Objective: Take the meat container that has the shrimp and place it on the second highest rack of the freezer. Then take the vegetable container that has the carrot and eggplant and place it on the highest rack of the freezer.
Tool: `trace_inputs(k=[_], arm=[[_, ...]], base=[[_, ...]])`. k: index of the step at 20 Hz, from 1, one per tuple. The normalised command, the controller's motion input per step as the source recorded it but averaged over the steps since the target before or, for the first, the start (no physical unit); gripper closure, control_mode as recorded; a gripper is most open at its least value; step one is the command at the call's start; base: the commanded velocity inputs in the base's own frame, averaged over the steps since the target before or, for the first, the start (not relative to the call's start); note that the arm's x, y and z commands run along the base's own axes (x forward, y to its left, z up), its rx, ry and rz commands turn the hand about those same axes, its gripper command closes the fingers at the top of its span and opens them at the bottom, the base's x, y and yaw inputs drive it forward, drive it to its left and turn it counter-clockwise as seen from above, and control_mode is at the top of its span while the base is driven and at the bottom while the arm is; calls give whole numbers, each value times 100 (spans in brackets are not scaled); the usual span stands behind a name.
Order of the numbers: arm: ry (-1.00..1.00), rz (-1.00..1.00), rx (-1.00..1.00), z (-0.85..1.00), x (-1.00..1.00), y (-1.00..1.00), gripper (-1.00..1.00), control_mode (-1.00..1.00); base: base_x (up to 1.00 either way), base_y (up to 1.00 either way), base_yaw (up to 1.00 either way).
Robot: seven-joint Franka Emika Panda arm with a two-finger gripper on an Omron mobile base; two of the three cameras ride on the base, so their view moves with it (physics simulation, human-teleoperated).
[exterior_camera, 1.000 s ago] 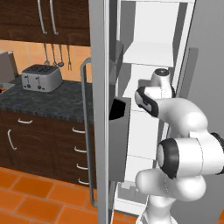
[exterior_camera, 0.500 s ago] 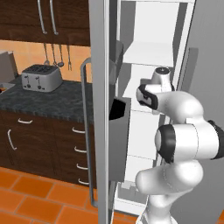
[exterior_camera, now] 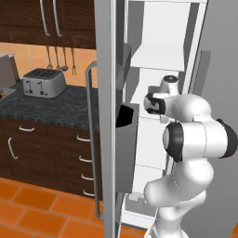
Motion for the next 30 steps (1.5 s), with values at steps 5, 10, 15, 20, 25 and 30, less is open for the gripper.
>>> trace_inputs(k=[5,10,15,20,25,30], arm=[[0,0,0,-16,51,0,100,-100],[0,0,0,-26,50,0,100,-100],[0,0,0,-26,41,0,100,-100],[0,0,0,-29,26,0,100,-100],[0,0,0,-12,14,0,100,-100],[0,0,0,0,0,0,100,-100]], base=[[0,0,0],[0,0,0],[0,0,0],[0,0,0],[0,0,0],[0,0,0]])
